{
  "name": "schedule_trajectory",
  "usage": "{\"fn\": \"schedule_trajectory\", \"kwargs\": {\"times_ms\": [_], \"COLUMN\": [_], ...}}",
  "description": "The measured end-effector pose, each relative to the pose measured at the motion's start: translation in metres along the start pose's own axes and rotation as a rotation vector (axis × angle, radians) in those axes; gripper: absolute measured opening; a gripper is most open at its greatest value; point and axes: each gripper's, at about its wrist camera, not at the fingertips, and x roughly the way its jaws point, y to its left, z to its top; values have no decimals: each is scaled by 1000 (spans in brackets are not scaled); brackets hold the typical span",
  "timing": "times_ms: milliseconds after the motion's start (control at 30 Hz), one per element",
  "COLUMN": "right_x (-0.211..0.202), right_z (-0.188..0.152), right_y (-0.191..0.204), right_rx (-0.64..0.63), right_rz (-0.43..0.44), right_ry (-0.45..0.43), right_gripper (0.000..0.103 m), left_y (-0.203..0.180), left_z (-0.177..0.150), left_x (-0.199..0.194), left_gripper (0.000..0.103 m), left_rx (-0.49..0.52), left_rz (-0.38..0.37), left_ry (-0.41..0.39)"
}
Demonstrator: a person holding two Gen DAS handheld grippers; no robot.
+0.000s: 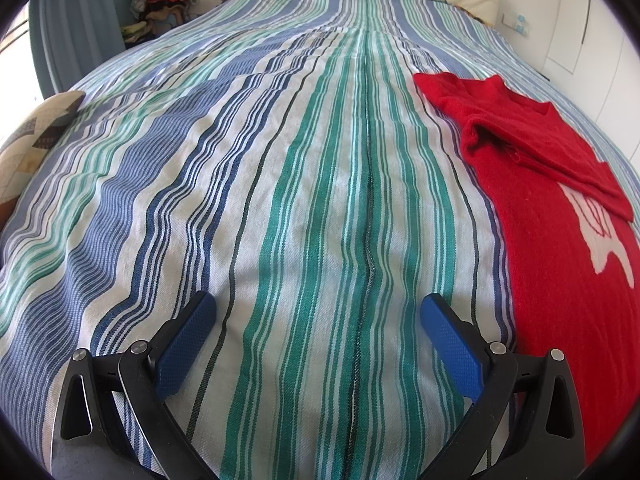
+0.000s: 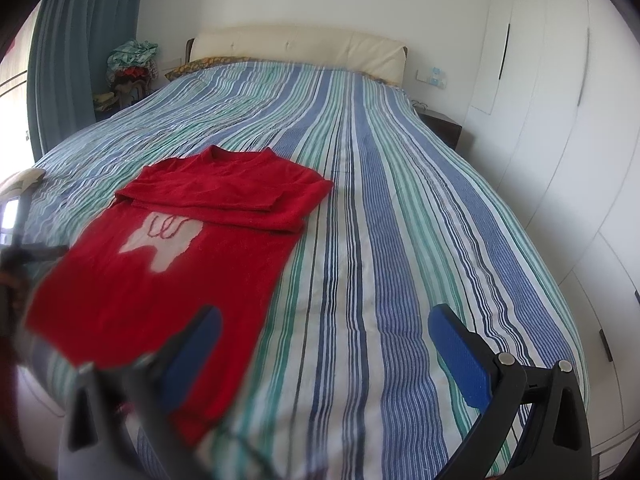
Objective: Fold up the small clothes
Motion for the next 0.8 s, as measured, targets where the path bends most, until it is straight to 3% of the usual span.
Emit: {"fn": "schedule_trajectory", "kwargs": {"times_ms": [233, 300, 333, 400, 467, 533, 600, 700, 767, 800], "right_x": [-1, -1, -3, -6, -9, -3, 10, 35, 53, 62], "right_z": [0, 1, 2, 6, 8, 3, -6, -24, -34, -39], "right_y": [0, 0, 0, 1, 8, 18, 32, 50, 51, 50], "right_rx": [1, 2, 0, -30, -84, -93, -68, -15, 65, 117], "right_rz": [6, 16, 30, 77, 203, 395, 520, 553, 558, 566], "right_ry": [-1, -3, -2, 17, 87, 225, 354, 446, 490, 520], "right_gripper": [102, 102, 102, 102, 102, 102, 101, 100, 95, 92], "left_y": [0, 0, 0, 0, -6, -19, -37, -58, -64, -65], "left_z": [1, 3, 5, 3, -10, -28, -44, -52, -55, -58], "left_x": [0, -5, -11, -33, -53, -63, -66, -72, -71, -70], "left_gripper": [102, 101, 98, 94, 94, 91, 84, 72, 56, 55], "left_rx": [2, 1, -6, -33, -23, 15, 68, 164, 170, 162], "left_rz": [1, -8, -40, -196, -336, -413, -456, -469, -504, -519], "left_ry": [10, 64, 103, 152, 197, 259, 317, 330, 372, 394]}}
